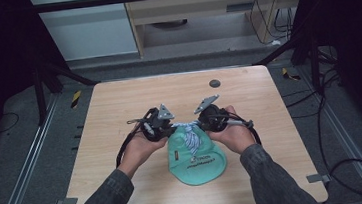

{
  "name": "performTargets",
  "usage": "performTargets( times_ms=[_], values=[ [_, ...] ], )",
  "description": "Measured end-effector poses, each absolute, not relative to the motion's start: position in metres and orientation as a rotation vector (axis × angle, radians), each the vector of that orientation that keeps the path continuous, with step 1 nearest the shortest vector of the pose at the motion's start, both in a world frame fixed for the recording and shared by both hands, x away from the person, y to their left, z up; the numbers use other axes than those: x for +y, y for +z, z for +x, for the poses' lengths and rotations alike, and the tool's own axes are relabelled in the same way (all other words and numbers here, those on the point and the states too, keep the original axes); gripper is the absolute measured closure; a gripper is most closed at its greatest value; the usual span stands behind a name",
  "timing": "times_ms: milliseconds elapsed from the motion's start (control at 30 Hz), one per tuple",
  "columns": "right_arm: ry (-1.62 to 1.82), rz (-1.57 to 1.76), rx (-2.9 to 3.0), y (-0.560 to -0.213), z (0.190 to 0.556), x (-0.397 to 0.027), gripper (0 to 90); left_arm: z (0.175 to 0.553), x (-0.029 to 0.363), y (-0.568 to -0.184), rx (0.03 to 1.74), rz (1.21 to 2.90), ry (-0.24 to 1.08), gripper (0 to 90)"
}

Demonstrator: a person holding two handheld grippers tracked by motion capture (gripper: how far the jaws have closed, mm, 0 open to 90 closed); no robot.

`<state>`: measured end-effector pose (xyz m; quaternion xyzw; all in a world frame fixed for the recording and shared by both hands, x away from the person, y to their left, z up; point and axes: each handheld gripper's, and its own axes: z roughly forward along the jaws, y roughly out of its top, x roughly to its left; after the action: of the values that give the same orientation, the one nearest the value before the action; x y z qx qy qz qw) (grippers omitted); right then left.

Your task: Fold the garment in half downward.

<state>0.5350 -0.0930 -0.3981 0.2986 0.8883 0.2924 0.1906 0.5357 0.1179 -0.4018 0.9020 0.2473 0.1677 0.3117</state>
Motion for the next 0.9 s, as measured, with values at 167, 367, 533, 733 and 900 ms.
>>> performTargets(
  times_ms=[167, 367, 533, 733, 900],
  values=[
    [0.83, 0.828, 2.514, -0.401, 0.528, -0.094, 78.6, 0.528, 0.118, -0.405, 0.643, 2.374, 0.431, 82.3],
    [0.829, 0.815, 2.533, -0.404, 0.519, -0.096, 78.6, 0.52, 0.118, -0.407, 0.639, 2.368, 0.404, 80.3],
    [0.837, 0.81, 2.543, -0.405, 0.512, -0.097, 78.2, 0.513, 0.117, -0.408, 0.623, 2.381, 0.39, 78.1],
    [0.838, 0.799, 2.558, -0.406, 0.503, -0.099, 77.7, 0.503, 0.117, -0.408, 0.617, 2.374, 0.365, 77.4],
    [0.832, 0.782, 2.573, -0.407, 0.494, -0.1, 76.7, 0.497, 0.118, -0.411, 0.619, 2.373, 0.34, 75.6]
  ],
)
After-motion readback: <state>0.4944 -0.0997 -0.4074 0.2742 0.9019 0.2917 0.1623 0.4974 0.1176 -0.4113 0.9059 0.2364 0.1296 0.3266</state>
